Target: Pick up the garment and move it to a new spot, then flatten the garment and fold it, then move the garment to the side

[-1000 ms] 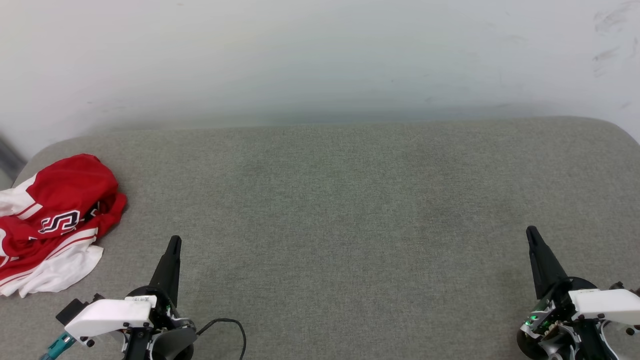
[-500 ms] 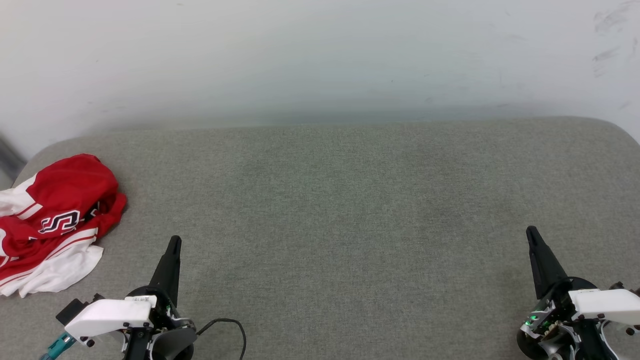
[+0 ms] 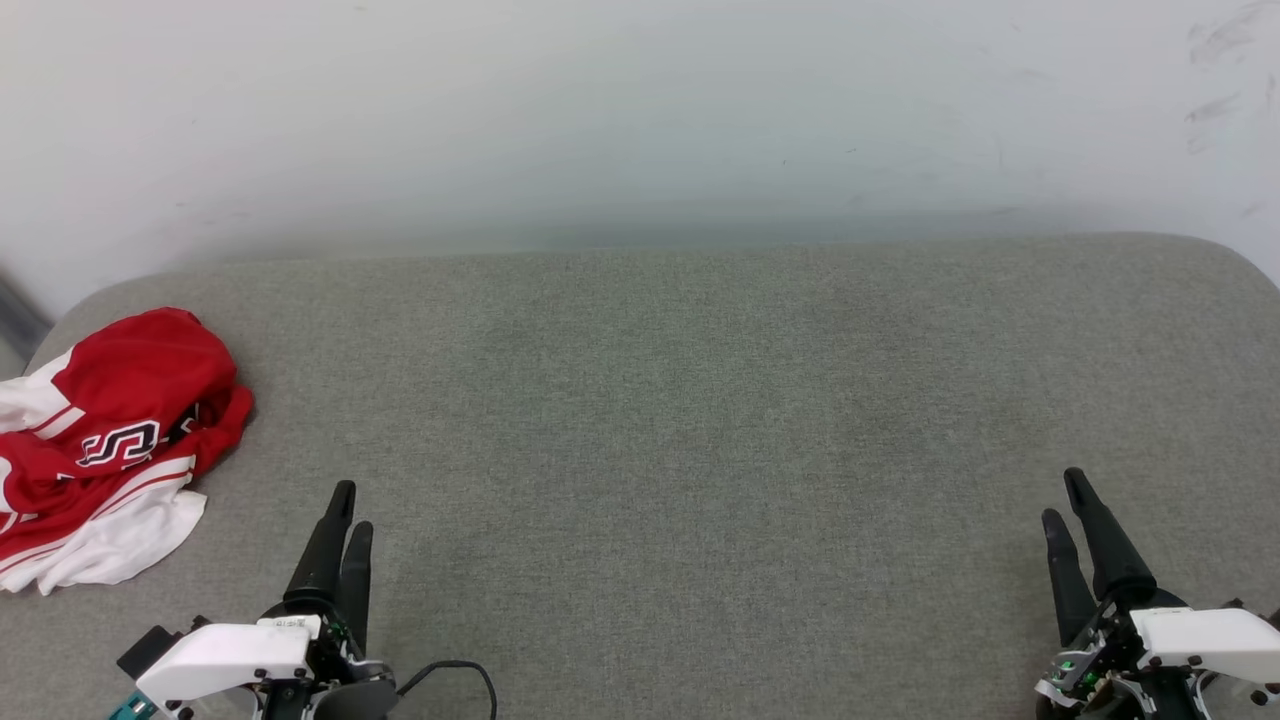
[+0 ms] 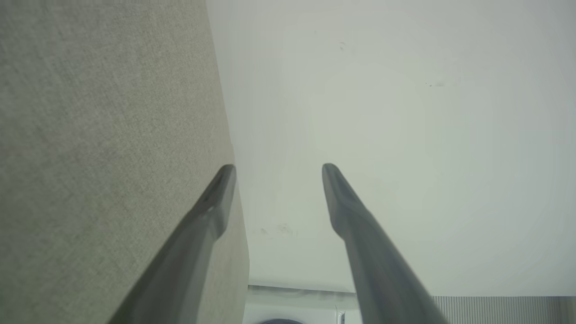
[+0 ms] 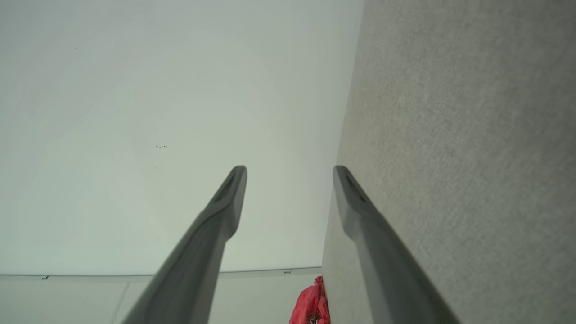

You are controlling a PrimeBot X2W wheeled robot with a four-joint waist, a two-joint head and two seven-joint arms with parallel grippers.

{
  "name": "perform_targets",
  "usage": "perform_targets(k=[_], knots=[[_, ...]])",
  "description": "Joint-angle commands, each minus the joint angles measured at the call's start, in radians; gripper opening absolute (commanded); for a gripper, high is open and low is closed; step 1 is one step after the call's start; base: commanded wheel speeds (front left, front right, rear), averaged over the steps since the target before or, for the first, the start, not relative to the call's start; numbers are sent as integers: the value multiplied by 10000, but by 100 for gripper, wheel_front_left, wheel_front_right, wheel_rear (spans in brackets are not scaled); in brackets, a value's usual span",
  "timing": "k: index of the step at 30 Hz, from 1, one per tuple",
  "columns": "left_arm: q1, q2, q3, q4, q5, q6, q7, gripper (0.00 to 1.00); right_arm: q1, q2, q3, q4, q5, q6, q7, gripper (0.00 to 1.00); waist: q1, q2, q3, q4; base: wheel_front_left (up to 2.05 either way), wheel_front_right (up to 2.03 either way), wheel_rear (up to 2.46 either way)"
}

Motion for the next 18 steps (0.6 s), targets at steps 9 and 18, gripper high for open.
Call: perform_targets(k=[9,18], knots=[[-81,20,238,-492,951,0,-489,100,-68,-1,-175,-445,-1102,2,-480,100,0,0,15,-5,0,0,0],[-123,23,441,-1112,2673,376,-884,100,8,1,-233,-1199,-3078,2,-876,100,0,0,51,-6,0,0,0]])
